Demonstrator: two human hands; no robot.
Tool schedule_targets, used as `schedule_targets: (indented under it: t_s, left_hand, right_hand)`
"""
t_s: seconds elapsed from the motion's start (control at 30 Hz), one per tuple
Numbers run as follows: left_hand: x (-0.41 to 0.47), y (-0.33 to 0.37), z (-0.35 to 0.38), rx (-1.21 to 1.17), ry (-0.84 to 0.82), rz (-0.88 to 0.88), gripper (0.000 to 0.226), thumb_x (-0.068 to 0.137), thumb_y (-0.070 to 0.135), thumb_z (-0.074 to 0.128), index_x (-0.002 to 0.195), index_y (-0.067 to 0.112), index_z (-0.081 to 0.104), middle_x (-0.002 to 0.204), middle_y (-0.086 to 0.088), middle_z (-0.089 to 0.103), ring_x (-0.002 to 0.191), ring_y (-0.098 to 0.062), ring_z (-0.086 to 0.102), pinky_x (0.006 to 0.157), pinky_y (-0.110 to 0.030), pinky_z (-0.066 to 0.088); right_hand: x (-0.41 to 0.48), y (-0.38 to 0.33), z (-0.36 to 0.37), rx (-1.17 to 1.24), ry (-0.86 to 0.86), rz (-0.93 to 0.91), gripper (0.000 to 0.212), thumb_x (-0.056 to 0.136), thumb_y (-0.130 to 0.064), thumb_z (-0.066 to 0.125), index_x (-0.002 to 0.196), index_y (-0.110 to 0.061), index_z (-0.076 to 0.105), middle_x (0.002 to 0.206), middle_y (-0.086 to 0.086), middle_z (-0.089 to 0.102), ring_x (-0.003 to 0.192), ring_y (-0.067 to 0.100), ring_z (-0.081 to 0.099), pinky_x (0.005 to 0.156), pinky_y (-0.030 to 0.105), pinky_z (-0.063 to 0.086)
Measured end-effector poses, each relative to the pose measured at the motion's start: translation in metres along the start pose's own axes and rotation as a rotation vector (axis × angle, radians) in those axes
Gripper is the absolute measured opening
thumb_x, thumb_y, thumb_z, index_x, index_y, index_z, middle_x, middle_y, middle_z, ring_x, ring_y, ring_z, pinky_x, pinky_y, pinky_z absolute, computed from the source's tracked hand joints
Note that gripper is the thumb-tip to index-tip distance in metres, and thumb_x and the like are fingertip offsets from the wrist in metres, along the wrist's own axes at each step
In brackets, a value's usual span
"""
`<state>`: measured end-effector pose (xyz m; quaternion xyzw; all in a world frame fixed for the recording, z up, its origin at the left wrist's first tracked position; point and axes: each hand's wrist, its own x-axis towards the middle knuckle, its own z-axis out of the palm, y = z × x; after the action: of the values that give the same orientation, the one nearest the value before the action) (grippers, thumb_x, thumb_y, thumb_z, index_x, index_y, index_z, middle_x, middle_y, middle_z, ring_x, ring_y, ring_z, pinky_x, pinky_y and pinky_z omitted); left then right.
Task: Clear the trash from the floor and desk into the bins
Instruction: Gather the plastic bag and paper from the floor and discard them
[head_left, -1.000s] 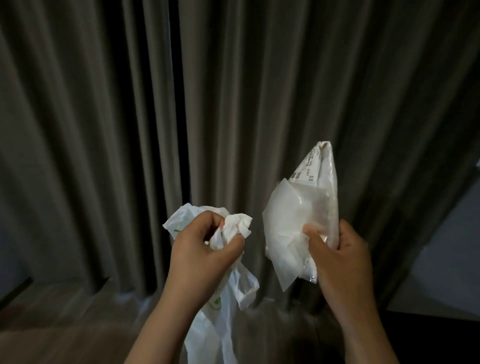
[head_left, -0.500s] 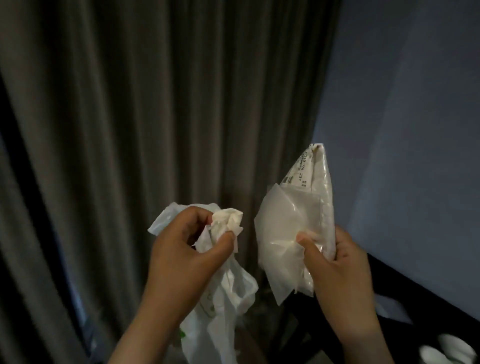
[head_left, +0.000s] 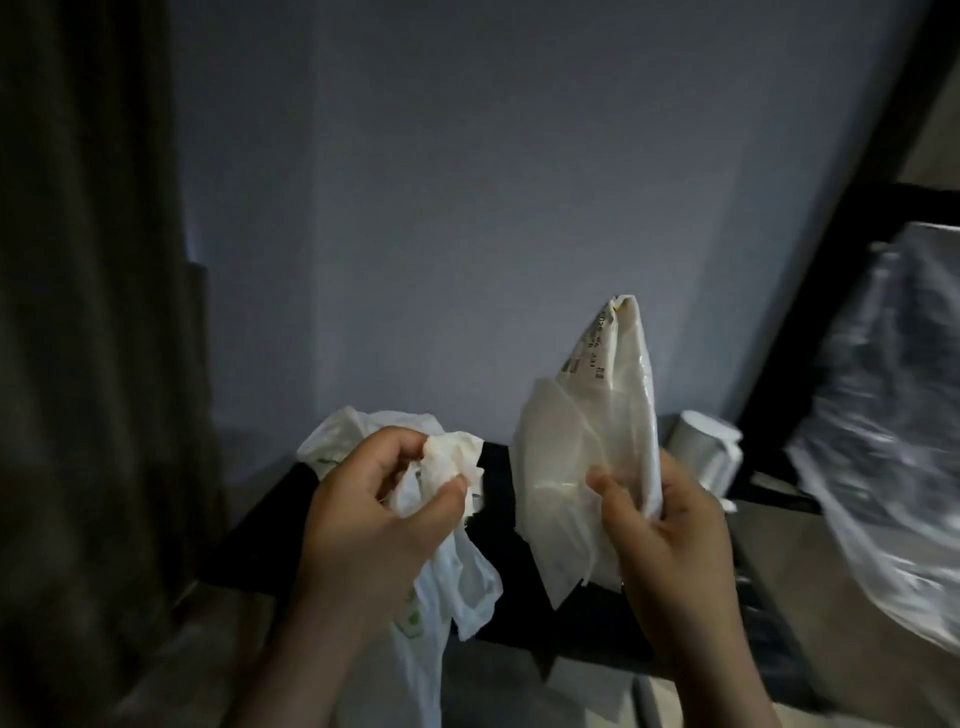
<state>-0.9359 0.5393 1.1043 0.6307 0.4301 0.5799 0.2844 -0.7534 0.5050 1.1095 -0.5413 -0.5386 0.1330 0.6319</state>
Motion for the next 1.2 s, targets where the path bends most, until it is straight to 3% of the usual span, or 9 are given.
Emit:
schedule_targets:
  t_s: [0.07, 0.2, 0.33, 0.5, 0.73, 0.9, 1.03, 1.1, 1.2]
  left_hand:
    - [-0.003, 0.012, 0.033, -0.038, -0.072, 0.042, 0.019, 0.067, 0.031, 0.064, 0.082, 0.019, 0.065, 0.077, 0.002, 0.067, 0.073, -0.012, 0.064, 0.066, -0.027, 0.051]
    - [-0.016, 0.037, 0.103, -0.081, -0.194, 0.115, 0.019, 0.069, 0.031, 0.065, 0.082, 0.018, 0.065, 0.077, -0.001, 0.066, 0.074, -0.018, 0.063, 0.065, -0.029, 0.048]
    - [-0.046, 0.064, 0.179, -0.135, -0.303, 0.162, 0.021, 0.07, 0.034, 0.065, 0.085, 0.019, 0.065, 0.079, -0.001, 0.067, 0.076, -0.018, 0.064, 0.07, -0.038, 0.053]
    - [-0.096, 0.116, 0.285, -0.229, -0.436, 0.228, 0.031, 0.067, 0.044, 0.061, 0.083, 0.018, 0.064, 0.079, -0.006, 0.066, 0.076, -0.022, 0.064, 0.07, -0.042, 0.052]
    - [-0.166, 0.178, 0.426, -0.376, -0.679, 0.261, 0.039, 0.062, 0.049, 0.059, 0.083, 0.016, 0.064, 0.077, -0.008, 0.064, 0.076, -0.023, 0.062, 0.065, -0.035, 0.049]
    - [-0.208, 0.206, 0.507, -0.444, -0.869, 0.263, 0.031, 0.063, 0.046, 0.06, 0.084, 0.023, 0.065, 0.077, 0.001, 0.067, 0.076, -0.015, 0.064, 0.068, -0.036, 0.053]
    - [-0.227, 0.211, 0.569, -0.477, -0.989, 0.24, 0.035, 0.061, 0.048, 0.06, 0.085, 0.023, 0.065, 0.078, 0.0, 0.068, 0.077, -0.019, 0.065, 0.071, -0.046, 0.055]
    - [-0.229, 0.212, 0.599, -0.501, -1.027, 0.235, 0.035, 0.06, 0.048, 0.06, 0.085, 0.023, 0.066, 0.079, -0.001, 0.068, 0.078, -0.019, 0.064, 0.071, -0.045, 0.054]
    - [-0.22, 0.211, 0.646, -0.526, -1.075, 0.221, 0.028, 0.062, 0.043, 0.065, 0.084, 0.025, 0.065, 0.076, -0.001, 0.067, 0.073, -0.018, 0.064, 0.068, -0.041, 0.053]
  right_hand:
    - [-0.001, 0.003, -0.035, -0.021, 0.084, 0.021, 0.016, 0.086, -0.011, 0.064, 0.073, -0.022, 0.065, 0.067, -0.003, 0.065, 0.057, 0.001, 0.055, 0.056, 0.018, 0.046]
    - [-0.008, 0.01, -0.109, -0.05, 0.216, 0.051, 0.018, 0.085, -0.008, 0.063, 0.071, -0.02, 0.064, 0.069, 0.002, 0.065, 0.054, 0.001, 0.053, 0.052, 0.014, 0.044]
    - [-0.017, 0.02, -0.191, -0.107, 0.287, 0.044, 0.02, 0.085, -0.006, 0.062, 0.071, -0.02, 0.064, 0.067, 0.001, 0.065, 0.056, 0.002, 0.055, 0.054, 0.017, 0.045]
    - [-0.03, 0.034, -0.314, -0.177, 0.409, 0.062, 0.015, 0.087, -0.009, 0.062, 0.075, -0.018, 0.064, 0.068, 0.006, 0.064, 0.06, 0.009, 0.056, 0.058, 0.032, 0.048]
    - [-0.071, 0.047, -0.469, -0.382, 0.65, 0.102, 0.017, 0.085, -0.005, 0.062, 0.072, -0.016, 0.061, 0.068, 0.008, 0.06, 0.057, 0.014, 0.054, 0.053, 0.023, 0.042]
    - [-0.098, 0.058, -0.544, -0.467, 0.834, 0.157, 0.017, 0.085, -0.005, 0.061, 0.072, -0.017, 0.064, 0.07, 0.006, 0.064, 0.06, 0.015, 0.059, 0.053, 0.02, 0.044]
    - [-0.105, 0.08, -0.588, -0.552, 0.944, 0.227, 0.012, 0.084, -0.007, 0.061, 0.074, -0.013, 0.063, 0.069, 0.011, 0.062, 0.067, 0.029, 0.059, 0.057, 0.036, 0.05]
    - [-0.099, 0.093, -0.605, -0.566, 0.986, 0.251, 0.01, 0.085, -0.008, 0.061, 0.076, -0.011, 0.064, 0.07, 0.013, 0.063, 0.069, 0.033, 0.06, 0.063, 0.048, 0.053]
    - [-0.079, 0.113, -0.628, -0.608, 1.032, 0.261, 0.009, 0.086, -0.009, 0.061, 0.077, -0.011, 0.064, 0.071, 0.013, 0.064, 0.07, 0.034, 0.061, 0.065, 0.052, 0.052]
